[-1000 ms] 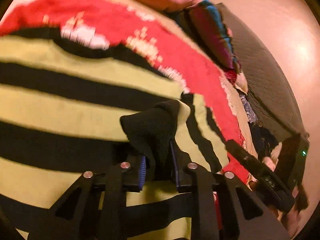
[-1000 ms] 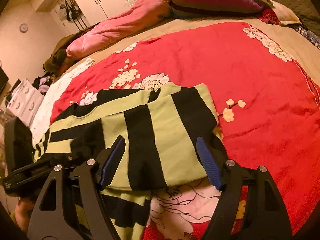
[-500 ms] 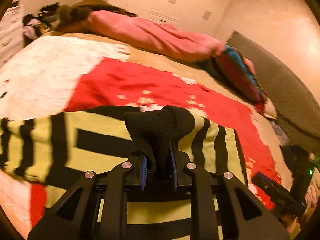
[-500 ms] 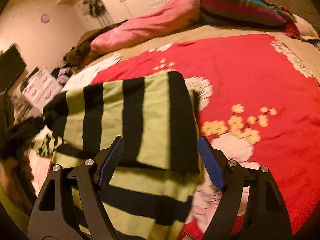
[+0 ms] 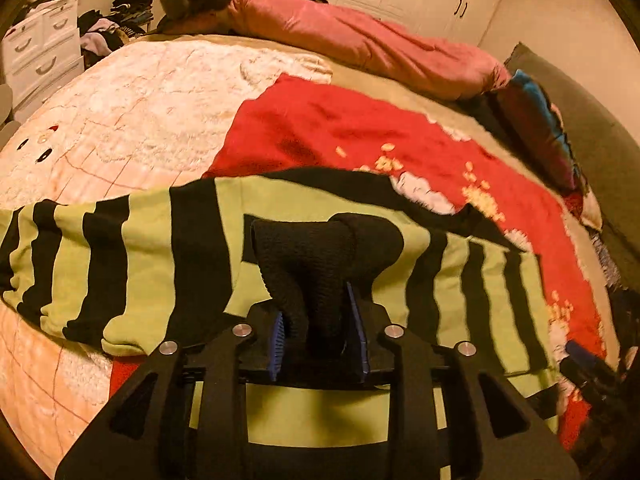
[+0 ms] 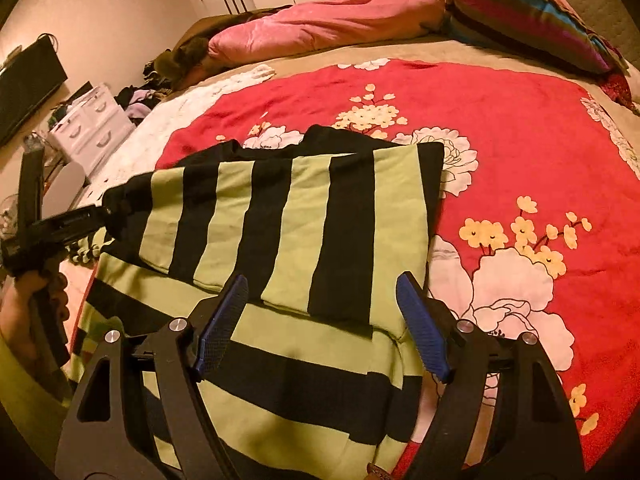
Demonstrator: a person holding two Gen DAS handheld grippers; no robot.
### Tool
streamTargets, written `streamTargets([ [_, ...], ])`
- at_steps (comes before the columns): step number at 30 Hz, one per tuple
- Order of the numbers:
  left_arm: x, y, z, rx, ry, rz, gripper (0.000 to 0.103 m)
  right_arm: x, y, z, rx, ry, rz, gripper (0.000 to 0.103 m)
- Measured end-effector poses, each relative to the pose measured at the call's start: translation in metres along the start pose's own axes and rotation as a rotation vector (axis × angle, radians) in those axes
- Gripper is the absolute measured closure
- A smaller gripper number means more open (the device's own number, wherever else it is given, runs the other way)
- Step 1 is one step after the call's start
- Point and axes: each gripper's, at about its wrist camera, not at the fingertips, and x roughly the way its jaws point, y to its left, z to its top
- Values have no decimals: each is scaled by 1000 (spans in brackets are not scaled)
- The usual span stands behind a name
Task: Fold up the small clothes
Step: 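Grasp the folded cuff with the left tool, lay it flat, then open, then lift both tools away from the folded sleeve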
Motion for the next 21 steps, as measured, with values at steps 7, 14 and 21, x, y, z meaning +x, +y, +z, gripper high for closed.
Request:
streamTargets([
  [7,-5,16,-2,26,0,48,59,10,5,-3,-20,28,-22,33],
  [14,-36,25,5,40,-48,52,58,8,6,-3,-29,20,-36,31],
  [21,-48,-19,4,152,-69,-23,75,4,1,6,-28,-3,-77,31],
])
